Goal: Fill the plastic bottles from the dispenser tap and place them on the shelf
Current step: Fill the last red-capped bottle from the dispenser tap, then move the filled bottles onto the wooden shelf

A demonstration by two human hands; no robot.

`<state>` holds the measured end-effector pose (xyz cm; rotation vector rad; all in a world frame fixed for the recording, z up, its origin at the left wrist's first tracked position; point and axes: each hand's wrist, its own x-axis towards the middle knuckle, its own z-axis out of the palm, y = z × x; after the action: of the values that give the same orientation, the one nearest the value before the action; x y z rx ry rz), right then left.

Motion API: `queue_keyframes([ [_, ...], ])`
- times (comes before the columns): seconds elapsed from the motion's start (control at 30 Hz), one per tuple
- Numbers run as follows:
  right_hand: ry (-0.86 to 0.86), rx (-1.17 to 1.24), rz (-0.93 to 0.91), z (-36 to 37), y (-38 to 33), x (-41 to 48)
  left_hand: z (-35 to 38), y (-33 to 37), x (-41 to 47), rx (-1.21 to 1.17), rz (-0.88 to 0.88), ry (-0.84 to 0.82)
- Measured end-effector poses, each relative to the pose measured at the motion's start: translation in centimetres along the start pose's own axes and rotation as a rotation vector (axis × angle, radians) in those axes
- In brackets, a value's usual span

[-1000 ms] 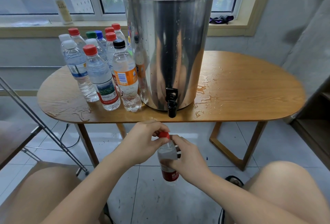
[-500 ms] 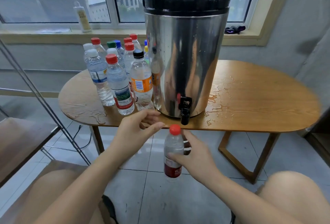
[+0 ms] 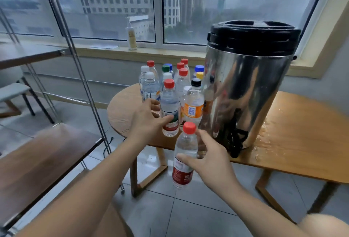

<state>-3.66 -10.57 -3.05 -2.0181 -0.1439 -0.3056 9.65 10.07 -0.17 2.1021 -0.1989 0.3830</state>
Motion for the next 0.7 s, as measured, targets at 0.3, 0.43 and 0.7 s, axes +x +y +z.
queue_keyframes([
  [0.3, 0.018, -0.028, -0.072, 1.0, -3.2, 4.7, 2.2, -1.1, 2.2, -0.025, -0.009, -0.082],
  [0.43, 0.02, -0.057, -0.079, 1.8, -3.4, 6.3, 1.6, -1.6, 2.5, 0.042, -0.02, -0.093],
  [0.7, -0.071, -0.108, -0.126, 5.4, -5.9, 8.9, -4.3, -5.5, 1.6, 0.027, -0.134, 0.008],
])
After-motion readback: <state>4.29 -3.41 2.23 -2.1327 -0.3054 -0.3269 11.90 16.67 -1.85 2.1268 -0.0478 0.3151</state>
